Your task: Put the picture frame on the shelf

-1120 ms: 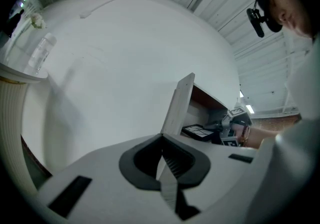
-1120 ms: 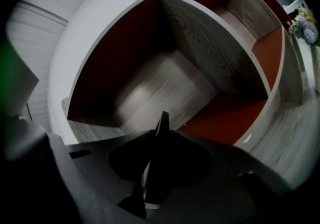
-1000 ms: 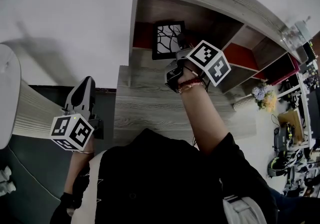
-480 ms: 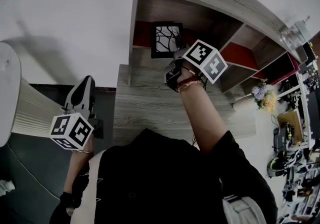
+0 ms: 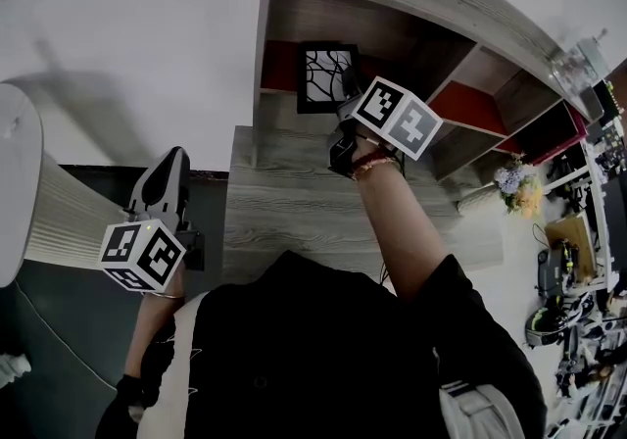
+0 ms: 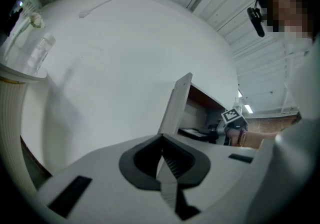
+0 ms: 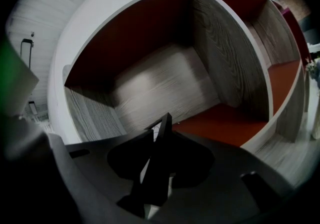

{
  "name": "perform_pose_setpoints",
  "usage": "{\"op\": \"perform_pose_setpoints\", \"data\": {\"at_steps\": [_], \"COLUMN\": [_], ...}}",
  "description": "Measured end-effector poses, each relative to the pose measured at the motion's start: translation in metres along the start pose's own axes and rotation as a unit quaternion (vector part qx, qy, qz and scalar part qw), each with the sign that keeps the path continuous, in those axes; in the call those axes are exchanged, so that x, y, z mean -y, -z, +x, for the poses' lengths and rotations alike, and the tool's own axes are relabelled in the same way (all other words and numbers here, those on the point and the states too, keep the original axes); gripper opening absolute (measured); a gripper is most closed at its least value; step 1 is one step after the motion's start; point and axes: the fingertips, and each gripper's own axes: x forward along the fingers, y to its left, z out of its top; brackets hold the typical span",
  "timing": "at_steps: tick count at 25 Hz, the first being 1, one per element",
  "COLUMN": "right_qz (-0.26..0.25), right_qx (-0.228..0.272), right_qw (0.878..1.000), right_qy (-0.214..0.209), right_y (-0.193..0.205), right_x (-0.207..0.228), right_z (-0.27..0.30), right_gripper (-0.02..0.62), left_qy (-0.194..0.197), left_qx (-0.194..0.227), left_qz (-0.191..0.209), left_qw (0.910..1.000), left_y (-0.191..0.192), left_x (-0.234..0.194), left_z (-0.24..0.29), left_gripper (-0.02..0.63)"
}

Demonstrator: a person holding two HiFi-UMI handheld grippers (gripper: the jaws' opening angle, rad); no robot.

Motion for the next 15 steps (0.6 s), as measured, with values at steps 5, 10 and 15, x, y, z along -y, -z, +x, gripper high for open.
{"op": "perform_pose_setpoints", "data": {"at_steps": [5, 10, 15], "right_qz": [-0.027, -0.049, -0.065], "right_qx": [-0.011, -0.019, -0.020], "right_qw": [1.000, 0.998, 0.998], "right_qy": [0.009, 0.016, 0.017], "right_y": [0.0035, 0.0050, 0.0056], "right_x": [0.0052, 0.0068, 0.0071], "right_z": [0.0016, 0.0057, 0.0058], "right_gripper": [0.118, 0.121, 0.121], "left_qy": [0.002, 0.004, 0.005], "left_qx": [-0.001, -0.003, -0.004], "left_qz": [0.001, 0.001, 0.001], "left_qw": [1.0000, 1.0000, 1.0000], "left_y": [0.0001, -0.0003, 0.0004], "left_x": [0.0029, 0.0031, 0.0032], "left_z": [0.0021, 0.0044, 0.0051], "left_gripper": [0.012, 0.012, 0.012]}}
